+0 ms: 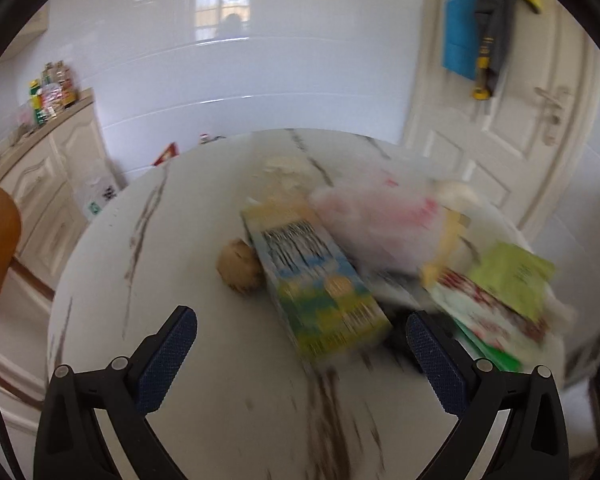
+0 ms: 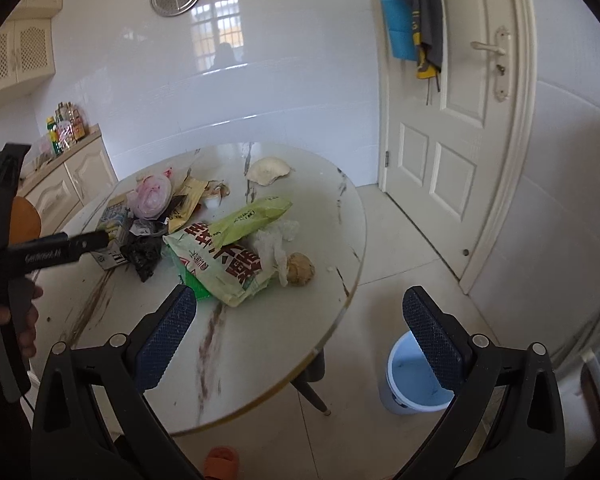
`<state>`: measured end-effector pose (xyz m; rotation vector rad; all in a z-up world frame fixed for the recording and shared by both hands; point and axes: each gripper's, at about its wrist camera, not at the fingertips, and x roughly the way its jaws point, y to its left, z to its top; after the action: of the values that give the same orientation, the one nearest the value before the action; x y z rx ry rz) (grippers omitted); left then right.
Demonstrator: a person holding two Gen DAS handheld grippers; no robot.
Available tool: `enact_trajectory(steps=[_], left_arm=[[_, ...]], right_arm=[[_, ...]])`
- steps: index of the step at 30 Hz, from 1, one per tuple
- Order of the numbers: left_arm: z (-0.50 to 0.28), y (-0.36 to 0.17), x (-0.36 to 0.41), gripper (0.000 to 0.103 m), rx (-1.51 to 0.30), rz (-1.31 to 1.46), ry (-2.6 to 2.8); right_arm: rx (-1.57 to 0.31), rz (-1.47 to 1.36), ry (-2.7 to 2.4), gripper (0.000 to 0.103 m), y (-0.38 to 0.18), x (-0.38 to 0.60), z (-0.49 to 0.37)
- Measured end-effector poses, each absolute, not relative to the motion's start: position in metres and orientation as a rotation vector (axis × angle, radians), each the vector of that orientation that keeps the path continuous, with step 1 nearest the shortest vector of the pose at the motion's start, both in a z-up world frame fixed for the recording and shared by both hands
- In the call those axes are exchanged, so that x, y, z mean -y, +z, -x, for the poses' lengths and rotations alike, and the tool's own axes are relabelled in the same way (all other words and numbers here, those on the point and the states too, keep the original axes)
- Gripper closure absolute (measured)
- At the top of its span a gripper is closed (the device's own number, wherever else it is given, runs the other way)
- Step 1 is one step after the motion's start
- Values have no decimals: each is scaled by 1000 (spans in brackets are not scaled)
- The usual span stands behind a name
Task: Collect trash
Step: 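Grasp the milk carton with the left gripper while the right gripper grasps clear plastic, then carry the milk carton and plastic to the blue bucket and release both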
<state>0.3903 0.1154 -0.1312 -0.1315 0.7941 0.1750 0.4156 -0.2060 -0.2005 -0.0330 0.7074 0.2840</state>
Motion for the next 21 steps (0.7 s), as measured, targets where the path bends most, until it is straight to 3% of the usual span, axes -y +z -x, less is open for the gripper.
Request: enact_trajectory(steps=[8, 10, 17, 19, 20, 21], left_arm=[[-450, -151, -129, 5, -856, 126, 183], [-448, -156, -135, 23, -865, 154, 149], [-434, -163, -172, 56, -908, 128, 108], [-427, -159, -181, 57, -912, 139, 83], [-423, -157, -183, 57, -911, 140, 75], [-416, -157, -187, 57, -909, 137, 72]], right_arm=[[-737, 24, 324, 0, -211, 198, -455], [-736, 35, 331, 0, -213, 193, -465], [-790, 101, 357, 0, -226, 177, -493], [-786, 108, 376, 6, -228, 174, -495], [-781, 108, 389, 12, -228, 173, -495], [-791, 118, 407, 25, -229, 170, -497]])
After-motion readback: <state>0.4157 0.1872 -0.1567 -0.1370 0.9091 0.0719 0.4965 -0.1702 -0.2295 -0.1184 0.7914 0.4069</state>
